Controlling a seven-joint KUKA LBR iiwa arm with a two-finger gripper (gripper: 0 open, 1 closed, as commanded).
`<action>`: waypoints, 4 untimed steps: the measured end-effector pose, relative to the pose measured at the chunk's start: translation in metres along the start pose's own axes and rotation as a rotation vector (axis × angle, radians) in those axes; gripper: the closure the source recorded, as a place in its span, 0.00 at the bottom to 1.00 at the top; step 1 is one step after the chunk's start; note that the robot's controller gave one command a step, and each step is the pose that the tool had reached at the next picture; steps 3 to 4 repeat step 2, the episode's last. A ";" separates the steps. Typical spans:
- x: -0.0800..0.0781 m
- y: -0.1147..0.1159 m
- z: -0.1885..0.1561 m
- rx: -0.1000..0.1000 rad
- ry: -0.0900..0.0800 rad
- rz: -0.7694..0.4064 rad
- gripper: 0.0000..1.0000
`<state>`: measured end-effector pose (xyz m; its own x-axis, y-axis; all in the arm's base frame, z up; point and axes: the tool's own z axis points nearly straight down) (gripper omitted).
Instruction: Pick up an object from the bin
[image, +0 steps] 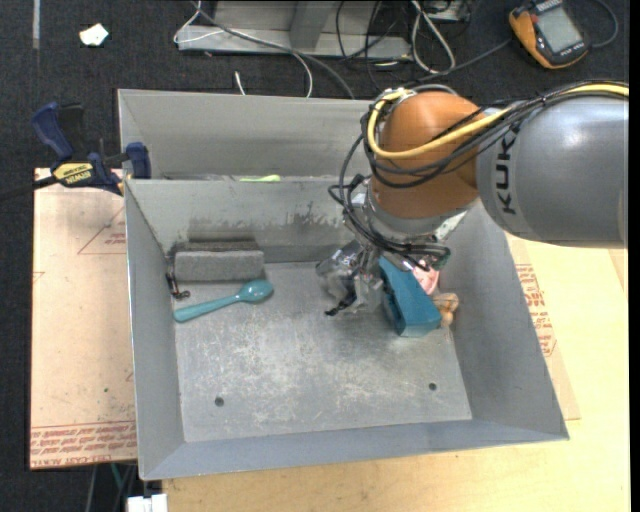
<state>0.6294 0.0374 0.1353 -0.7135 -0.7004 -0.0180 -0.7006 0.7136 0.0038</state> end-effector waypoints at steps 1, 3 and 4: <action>-0.008 -0.008 0.009 0.003 -0.005 0.101 1.00; 0.026 -0.046 0.062 0.004 -0.007 -0.142 1.00; 0.026 -0.046 0.062 0.004 -0.007 -0.142 1.00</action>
Offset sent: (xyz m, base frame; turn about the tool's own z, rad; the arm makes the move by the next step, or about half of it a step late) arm 0.0142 -0.0540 -0.0653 -0.1459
